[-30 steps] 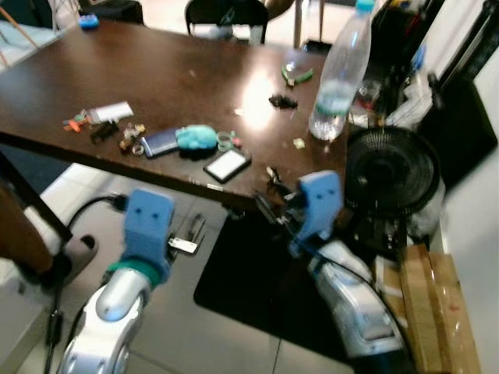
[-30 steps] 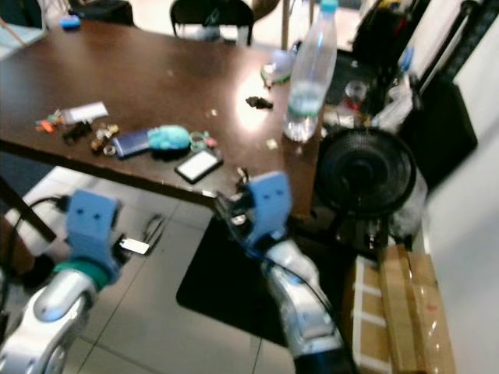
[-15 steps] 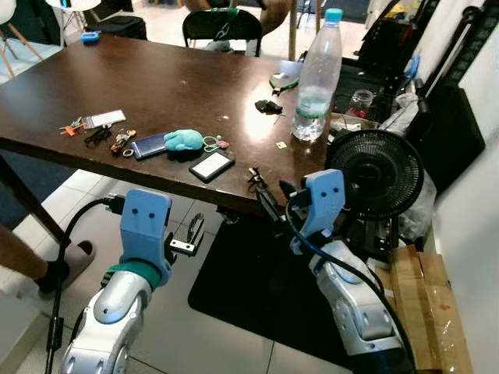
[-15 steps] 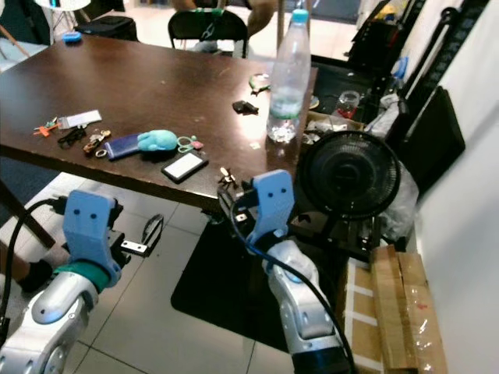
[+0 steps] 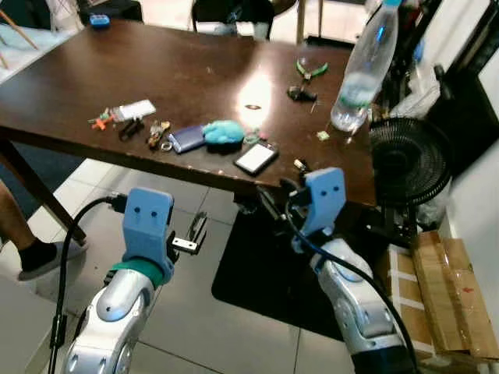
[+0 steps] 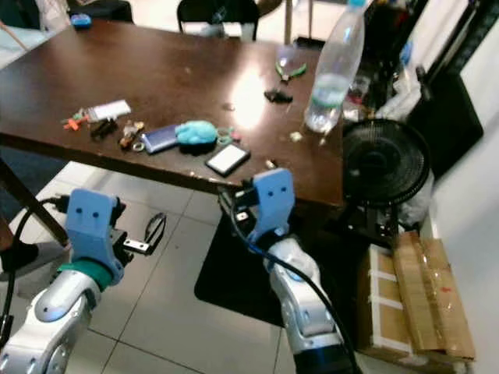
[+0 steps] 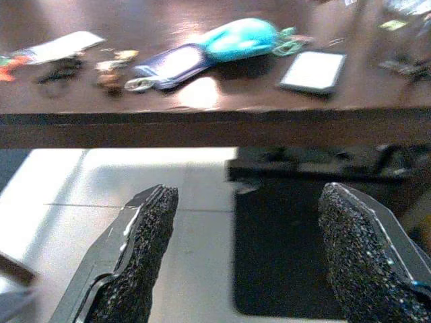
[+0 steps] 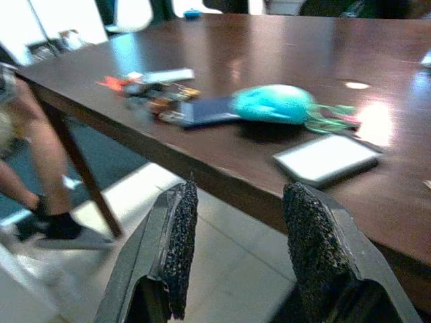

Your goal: Hang keys on a hook

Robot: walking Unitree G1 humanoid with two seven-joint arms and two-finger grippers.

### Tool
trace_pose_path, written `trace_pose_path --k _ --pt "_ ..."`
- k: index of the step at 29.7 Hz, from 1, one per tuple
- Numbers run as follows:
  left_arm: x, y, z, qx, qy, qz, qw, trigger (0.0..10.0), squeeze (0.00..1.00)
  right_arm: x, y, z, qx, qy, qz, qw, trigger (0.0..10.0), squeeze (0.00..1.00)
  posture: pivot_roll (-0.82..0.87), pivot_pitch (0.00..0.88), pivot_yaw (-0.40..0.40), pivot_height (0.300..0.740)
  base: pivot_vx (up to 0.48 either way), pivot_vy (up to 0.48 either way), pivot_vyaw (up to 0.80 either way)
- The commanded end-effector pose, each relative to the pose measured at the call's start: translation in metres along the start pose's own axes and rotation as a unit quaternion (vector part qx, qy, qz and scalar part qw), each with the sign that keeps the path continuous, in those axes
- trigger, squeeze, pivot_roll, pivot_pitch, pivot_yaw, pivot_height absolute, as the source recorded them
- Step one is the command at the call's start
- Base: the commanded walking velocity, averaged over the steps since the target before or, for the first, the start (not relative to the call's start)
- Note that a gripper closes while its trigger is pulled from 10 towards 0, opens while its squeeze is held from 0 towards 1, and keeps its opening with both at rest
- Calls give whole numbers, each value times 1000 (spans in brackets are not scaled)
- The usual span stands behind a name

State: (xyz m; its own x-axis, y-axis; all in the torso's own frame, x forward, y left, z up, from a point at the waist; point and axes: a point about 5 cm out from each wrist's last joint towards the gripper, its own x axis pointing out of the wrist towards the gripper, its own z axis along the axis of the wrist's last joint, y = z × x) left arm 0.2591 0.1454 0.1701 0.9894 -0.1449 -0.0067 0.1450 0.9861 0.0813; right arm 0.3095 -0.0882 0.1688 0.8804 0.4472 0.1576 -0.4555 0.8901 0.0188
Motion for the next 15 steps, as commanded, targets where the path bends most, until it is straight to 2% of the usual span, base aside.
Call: trace_pose_path --k 1,15 --pt "-1 -1 -4 -4 9 -1 1000 10000 0 -2 0 -5 0 9 1 1000 10000 0 -11 78 62 740 0 409 0" --pt "-1 -1 -4 -4 10 -2 1000 10000 0 -2 0 -6 1 9 0 1000 10000 0 -11 82 62 740 0 404 0"
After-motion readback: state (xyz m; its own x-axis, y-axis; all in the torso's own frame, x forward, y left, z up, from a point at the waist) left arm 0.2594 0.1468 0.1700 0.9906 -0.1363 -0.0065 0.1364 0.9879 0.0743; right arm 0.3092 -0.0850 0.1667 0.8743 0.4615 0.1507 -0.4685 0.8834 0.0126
